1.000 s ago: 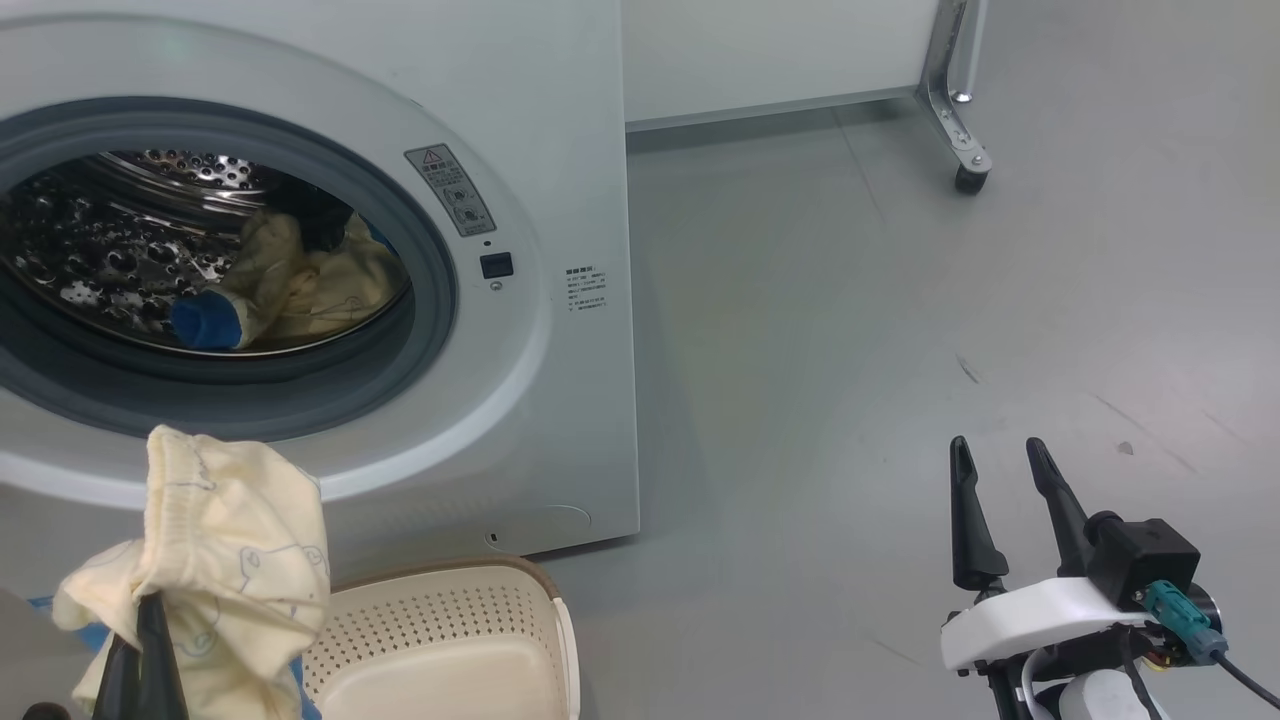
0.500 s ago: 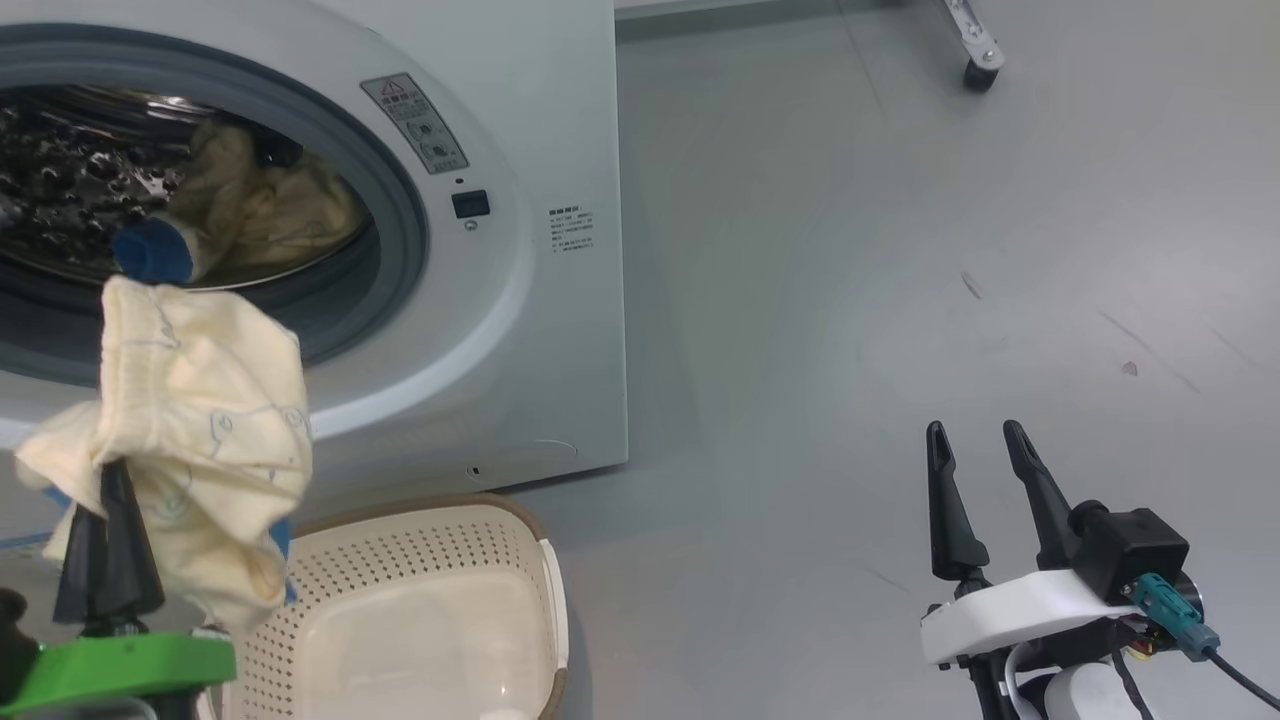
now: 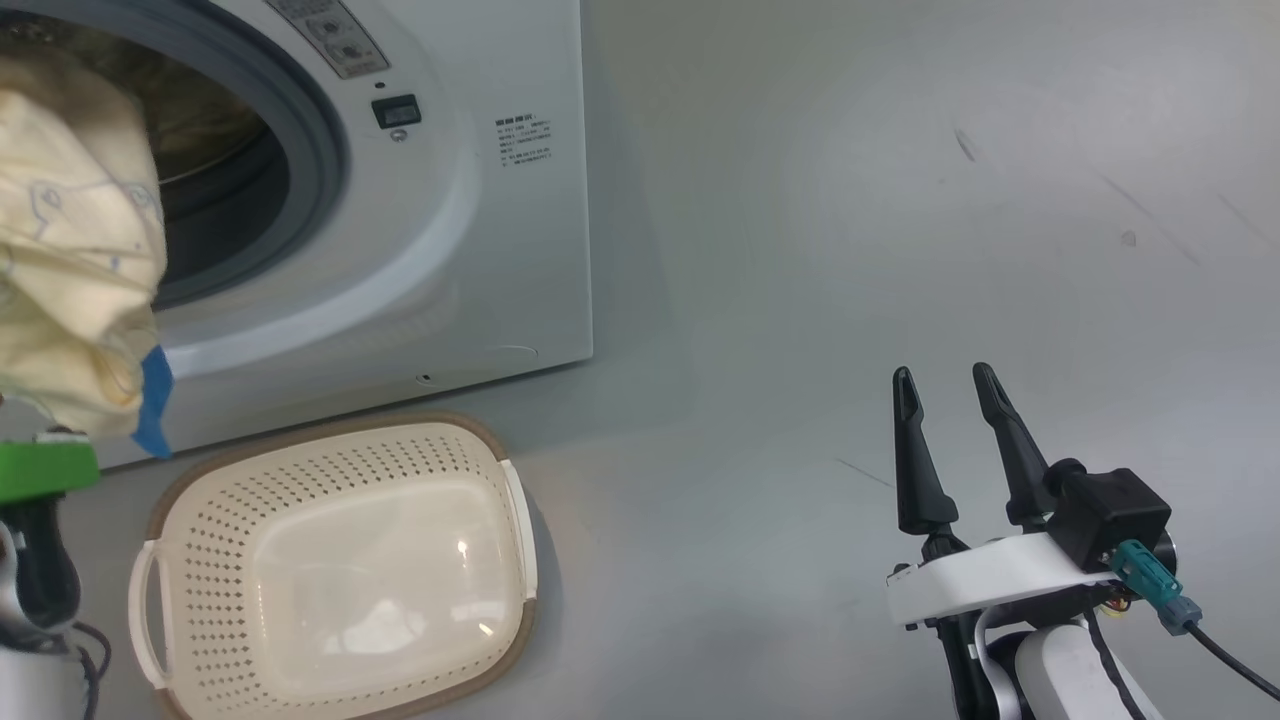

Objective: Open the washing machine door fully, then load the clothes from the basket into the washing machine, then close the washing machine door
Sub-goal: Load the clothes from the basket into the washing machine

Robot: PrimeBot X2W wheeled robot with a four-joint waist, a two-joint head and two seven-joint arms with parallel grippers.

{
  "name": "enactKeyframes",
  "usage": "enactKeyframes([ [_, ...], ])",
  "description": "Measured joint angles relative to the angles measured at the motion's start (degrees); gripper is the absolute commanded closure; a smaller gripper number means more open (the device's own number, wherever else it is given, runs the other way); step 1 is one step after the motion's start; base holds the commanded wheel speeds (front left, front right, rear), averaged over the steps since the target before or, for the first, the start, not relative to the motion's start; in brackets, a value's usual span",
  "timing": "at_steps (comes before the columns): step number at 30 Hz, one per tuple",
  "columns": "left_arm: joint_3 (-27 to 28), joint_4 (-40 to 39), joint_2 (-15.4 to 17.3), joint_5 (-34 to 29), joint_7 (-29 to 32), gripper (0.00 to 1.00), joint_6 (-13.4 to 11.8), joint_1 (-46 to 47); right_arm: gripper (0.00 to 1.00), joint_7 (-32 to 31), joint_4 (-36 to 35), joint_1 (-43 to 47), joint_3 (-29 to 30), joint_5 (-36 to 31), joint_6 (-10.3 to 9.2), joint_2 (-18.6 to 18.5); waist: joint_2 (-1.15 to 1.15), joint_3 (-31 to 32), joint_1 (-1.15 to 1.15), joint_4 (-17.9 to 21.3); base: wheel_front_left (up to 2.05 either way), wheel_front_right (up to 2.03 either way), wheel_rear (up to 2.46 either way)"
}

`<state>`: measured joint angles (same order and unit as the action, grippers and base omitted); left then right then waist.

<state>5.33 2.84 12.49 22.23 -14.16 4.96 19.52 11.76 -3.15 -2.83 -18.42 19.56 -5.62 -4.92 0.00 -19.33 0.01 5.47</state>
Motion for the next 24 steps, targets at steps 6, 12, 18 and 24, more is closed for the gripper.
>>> enactKeyframes([
  [6,0.11,1.51,2.58,0.36,1.63,1.00,0.49,8.01,0.00,0.09,-0.64,-1.46,-0.73,-0.52,-0.08,0.76,0.00,-4.91,0.00,1.20,0.00,0.00,0.00],
  [12,0.10,3.78,5.28,0.43,3.65,1.00,0.78,15.44,0.00,0.20,-0.88,-3.40,-1.90,-0.91,-0.47,1.35,0.00,-9.79,0.01,2.24,0.00,0.00,0.00],
  [18,0.11,7.21,7.28,0.62,5.88,1.00,0.96,22.45,0.00,0.70,-0.83,-4.80,-2.34,-0.91,-0.49,1.45,0.00,-14.24,0.00,3.19,0.00,0.00,0.00],
  [24,-1.22,11.76,10.32,0.93,9.94,1.00,1.29,29.89,0.00,1.12,0.05,-6.00,-3.68,-0.91,-0.92,1.67,0.00,-18.61,0.00,4.07,0.00,0.00,0.00],
])
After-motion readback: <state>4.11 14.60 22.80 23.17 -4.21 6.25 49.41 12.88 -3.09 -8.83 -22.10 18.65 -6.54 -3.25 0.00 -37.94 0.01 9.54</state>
